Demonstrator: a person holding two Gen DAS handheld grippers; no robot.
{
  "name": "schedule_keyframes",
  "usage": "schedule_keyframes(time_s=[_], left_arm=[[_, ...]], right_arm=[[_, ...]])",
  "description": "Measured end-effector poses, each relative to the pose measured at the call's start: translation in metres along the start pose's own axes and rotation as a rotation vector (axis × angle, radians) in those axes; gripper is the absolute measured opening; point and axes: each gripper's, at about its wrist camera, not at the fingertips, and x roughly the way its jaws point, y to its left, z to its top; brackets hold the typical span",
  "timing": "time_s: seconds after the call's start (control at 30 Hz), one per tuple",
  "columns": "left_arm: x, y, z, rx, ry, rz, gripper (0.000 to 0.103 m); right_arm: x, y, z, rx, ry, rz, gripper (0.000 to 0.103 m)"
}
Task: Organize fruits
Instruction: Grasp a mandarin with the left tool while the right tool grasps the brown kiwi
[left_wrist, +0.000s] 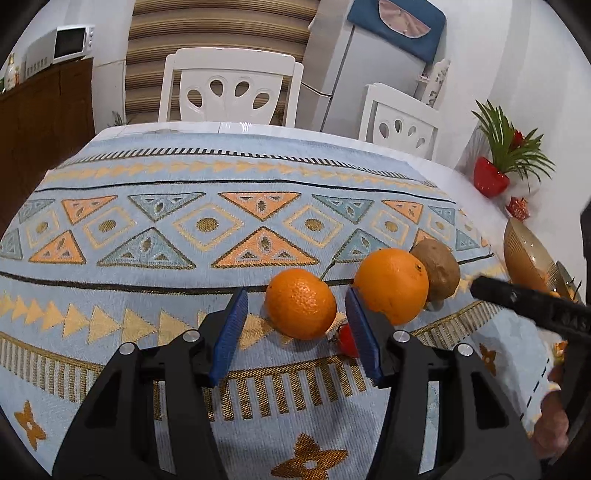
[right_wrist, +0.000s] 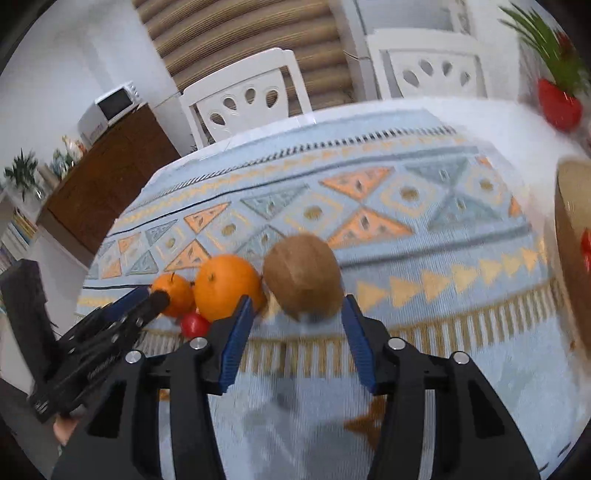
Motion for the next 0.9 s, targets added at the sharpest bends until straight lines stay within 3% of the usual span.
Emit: schedule_keyframes(time_s=[0.17,0.53,0.63,0.67,0.9], left_arm=[[0.003,0.001,0.005,-0.059,0.039,-0.054,0.057],[0.026,0.000,0.001,-0.053,0.074,-0.010,0.055],[0.025,-0.007,0.001,-0.013,0.059,0.019,0.050],[0.025,-0.007,0.001,-0.006,0.061,0.021,0.045],[0.018,-0.008,0.001,-0.001,0.027,0.040,0.043]], right_arm=[[0.023,-0.009,0.010,0.066,-0.001,-0.008,0.050],[0.050,-0.015,0.012,0.111,-0.018,0.073,0.062],[0.051,-0.022,0.012,0.133,-0.016,0.122,0.060],[0.052,-0.022,0.011,0.136,-0.015,0.138,0.054],[0.049,-0.032,0.008,0.176,-0.023,0.211,0.051]])
